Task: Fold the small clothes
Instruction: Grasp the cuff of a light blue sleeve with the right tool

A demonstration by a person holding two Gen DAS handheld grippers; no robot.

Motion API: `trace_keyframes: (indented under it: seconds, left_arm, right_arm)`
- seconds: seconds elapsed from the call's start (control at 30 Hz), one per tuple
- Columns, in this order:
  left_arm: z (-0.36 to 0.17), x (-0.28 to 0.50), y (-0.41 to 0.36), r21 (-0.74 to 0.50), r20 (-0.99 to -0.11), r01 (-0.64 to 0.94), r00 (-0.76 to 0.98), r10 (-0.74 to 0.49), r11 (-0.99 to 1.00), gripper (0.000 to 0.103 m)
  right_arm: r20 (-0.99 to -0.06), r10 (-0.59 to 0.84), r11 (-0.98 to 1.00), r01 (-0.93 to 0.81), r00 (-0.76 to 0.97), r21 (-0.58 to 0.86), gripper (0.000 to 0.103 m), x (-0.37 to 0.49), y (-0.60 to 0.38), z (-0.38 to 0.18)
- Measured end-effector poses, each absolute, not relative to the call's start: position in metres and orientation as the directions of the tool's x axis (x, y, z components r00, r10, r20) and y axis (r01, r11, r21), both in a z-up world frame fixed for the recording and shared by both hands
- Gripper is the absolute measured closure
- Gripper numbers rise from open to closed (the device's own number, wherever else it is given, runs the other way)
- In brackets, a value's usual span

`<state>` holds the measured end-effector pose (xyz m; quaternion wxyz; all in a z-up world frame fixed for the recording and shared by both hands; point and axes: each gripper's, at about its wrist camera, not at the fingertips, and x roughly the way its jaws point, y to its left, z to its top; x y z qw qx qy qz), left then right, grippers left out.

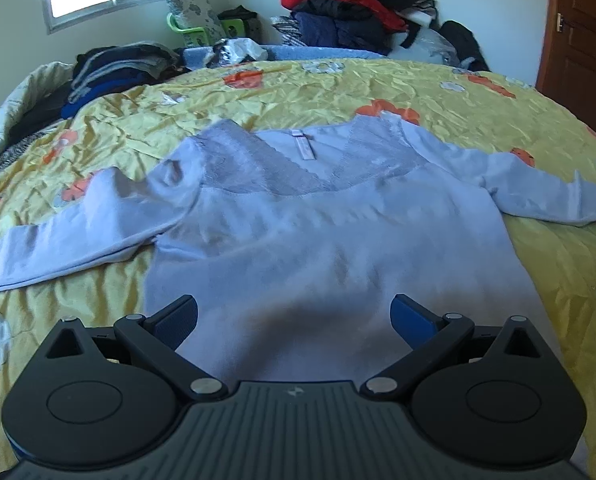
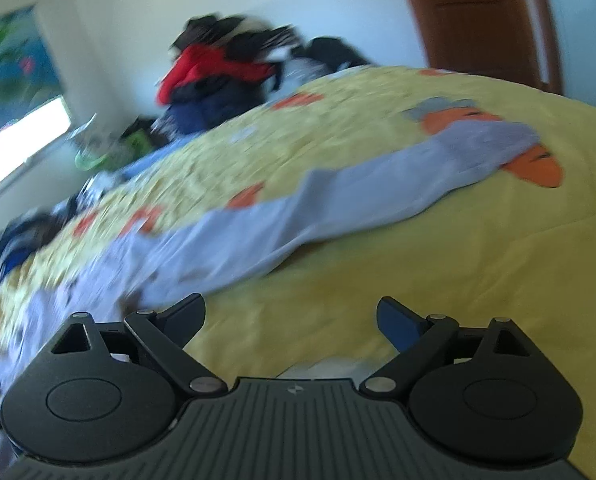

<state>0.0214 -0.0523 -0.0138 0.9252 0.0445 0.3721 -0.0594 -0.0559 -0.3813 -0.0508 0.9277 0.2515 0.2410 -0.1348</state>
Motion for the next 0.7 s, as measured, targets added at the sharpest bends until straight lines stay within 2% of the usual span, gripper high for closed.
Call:
trace_keyframes:
  seconds: [0.13, 0.27, 0.47, 0.53, 0.7]
  left_arm:
    - [-0.015, 0.024, -0.056, 0.021, -0.700, 0.161, 0.707, -0.101, 0.987, 0.000]
    - [-0.013, 0.027, -0.058, 0.026, -0.692, 0.141, 0.717, -0.084, 0.990, 0.000]
    - [-0.010, 0.034, -0.060, 0.064, -0.679, 0.112, 0.733, -0.038, 0.992, 0.000]
    - [-0.011, 0.037, -0.060, 0.061, -0.686, 0.112, 0.727, -0.040, 0.992, 0.000]
    - [-0.016, 0.044, -0.059, 0.059, -0.699, 0.105, 0.714, -0.034, 0.993, 0.000]
  right_arm:
    - [-0.506, -0.185, 0.778, 0.440, 0.842, 0.448, 0.019, -0.052, -0.420, -0.059]
    - [-0.485, -0.238, 0.739, 0.481, 0.842, 0.472, 0.023, -0.043, -0.449, -0.066]
    - [-0.389, -0.250, 0.656, 0.451, 0.887, 0.606, 0.028, -0.030, -0.500, -0.081]
    - [-0.384, -0.257, 0.619, 0.457, 0.887, 0.639, 0.036, -0.021, -0.514, -0.085]
    - [-0.420, -0.282, 0.494, 0.506, 0.862, 0.707, 0.087, -0.004, -0.543, -0.100]
